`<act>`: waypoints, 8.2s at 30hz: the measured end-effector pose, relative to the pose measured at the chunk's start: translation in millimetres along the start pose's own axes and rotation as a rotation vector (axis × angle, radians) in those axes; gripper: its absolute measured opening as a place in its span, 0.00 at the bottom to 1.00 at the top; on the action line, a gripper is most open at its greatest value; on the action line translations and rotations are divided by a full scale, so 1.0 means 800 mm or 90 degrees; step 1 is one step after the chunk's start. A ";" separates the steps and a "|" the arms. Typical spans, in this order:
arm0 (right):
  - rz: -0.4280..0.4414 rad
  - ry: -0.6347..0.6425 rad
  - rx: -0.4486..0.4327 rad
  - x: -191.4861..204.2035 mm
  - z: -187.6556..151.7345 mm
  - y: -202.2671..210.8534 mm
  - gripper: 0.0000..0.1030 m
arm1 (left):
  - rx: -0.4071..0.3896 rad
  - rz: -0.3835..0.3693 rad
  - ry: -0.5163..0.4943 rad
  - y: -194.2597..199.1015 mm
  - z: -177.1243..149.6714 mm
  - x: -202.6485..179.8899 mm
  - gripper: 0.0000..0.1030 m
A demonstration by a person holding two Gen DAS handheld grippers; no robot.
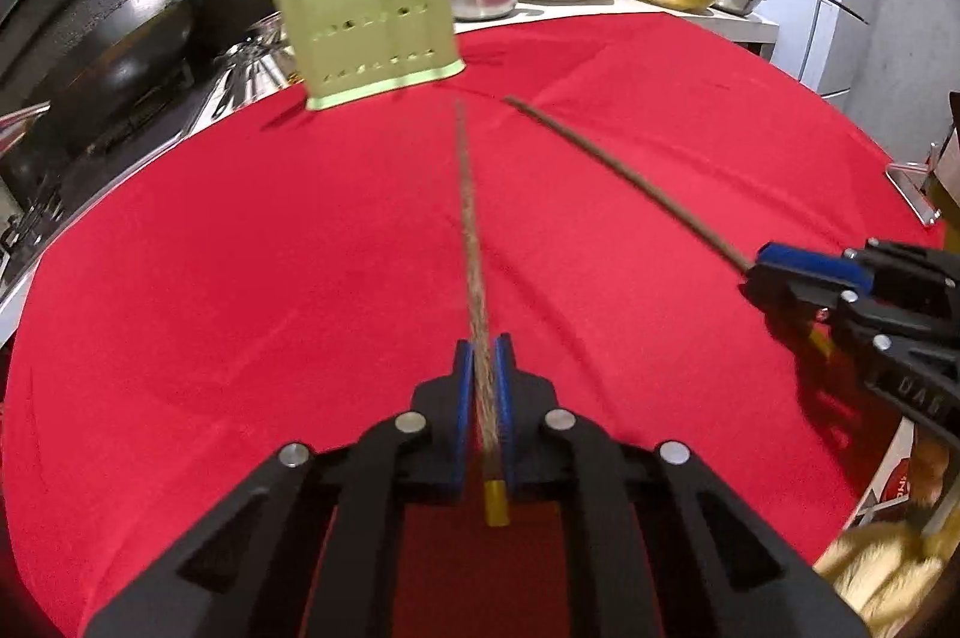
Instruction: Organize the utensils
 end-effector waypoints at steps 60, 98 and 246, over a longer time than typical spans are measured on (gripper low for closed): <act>-0.091 0.100 -0.258 0.041 0.180 0.168 0.07 | -0.397 -0.014 0.106 0.246 0.090 0.091 0.06; -0.112 0.125 -0.259 0.025 0.247 0.069 0.06 | -0.305 -0.014 0.114 0.145 0.147 0.101 0.06; -0.202 0.026 -0.081 0.026 0.100 0.165 0.94 | -0.135 0.120 0.204 0.183 0.020 0.076 0.94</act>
Point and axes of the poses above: each gripper's, at about its wrist camera, not at the fingertips, and y roughly against the way its jaws point, x to its left, z to its top, the point moved 2 cm from there along -y, roughly the way its jaws point, and after that the axes turned 8 degrees about y, right-handed, at the moved point
